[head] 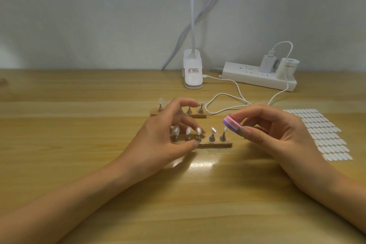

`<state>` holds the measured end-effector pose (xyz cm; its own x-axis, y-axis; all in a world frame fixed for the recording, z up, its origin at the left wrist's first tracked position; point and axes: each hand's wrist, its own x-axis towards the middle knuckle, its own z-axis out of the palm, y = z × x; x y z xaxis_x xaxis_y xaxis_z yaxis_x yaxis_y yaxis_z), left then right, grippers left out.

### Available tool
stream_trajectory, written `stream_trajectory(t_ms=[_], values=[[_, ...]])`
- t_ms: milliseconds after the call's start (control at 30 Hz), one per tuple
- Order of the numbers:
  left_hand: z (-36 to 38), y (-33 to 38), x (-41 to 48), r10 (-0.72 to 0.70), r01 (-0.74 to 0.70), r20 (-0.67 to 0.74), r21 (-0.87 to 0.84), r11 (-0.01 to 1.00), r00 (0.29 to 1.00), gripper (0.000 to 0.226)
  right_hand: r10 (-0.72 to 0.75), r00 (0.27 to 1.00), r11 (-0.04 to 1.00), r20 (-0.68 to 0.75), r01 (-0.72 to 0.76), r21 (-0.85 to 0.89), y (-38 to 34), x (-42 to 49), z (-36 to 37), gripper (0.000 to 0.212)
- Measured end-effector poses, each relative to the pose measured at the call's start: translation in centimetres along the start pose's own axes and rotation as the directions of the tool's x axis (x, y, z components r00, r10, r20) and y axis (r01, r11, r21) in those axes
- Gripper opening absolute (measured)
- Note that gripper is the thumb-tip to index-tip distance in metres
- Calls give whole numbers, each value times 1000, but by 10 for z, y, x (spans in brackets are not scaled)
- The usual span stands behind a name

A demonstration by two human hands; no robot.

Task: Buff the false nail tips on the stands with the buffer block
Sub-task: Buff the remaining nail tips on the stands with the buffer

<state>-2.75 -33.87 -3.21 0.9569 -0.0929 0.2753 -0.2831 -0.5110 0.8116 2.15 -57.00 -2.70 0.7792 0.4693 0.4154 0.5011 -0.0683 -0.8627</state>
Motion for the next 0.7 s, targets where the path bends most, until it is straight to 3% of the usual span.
stream_trajectory(t_ms=[133, 233, 433, 500, 567, 700], values=[[3, 4, 0, 6, -6, -34, 15, 1000, 999, 53, 31, 1000, 999, -8, -30, 27, 1, 2, 0, 19], [3, 7, -2, 109, -98, -63, 161, 982, 992, 53, 41, 999, 999, -16, -41, 20, 2, 3, 0, 28], [9, 5, -4, 466, -344, -95, 548, 762, 880, 57, 27, 999, 999, -19, -26, 37, 2, 2, -1, 25], [7, 7, -6, 518, -415, -121, 461, 784, 847, 53, -14, 999, 1000, -47, 15, 18, 2, 0, -1, 19], [9, 13, -12, 490, -459, -152, 200, 866, 858, 49, -157, 987, 982, -30, 152, -114, 1, -2, 0, 16], [14, 23, -27, 277, -309, -158, -244, 919, 948, 48, -417, 906, 856, 73, 418, -303, -4, -12, 4, 20]])
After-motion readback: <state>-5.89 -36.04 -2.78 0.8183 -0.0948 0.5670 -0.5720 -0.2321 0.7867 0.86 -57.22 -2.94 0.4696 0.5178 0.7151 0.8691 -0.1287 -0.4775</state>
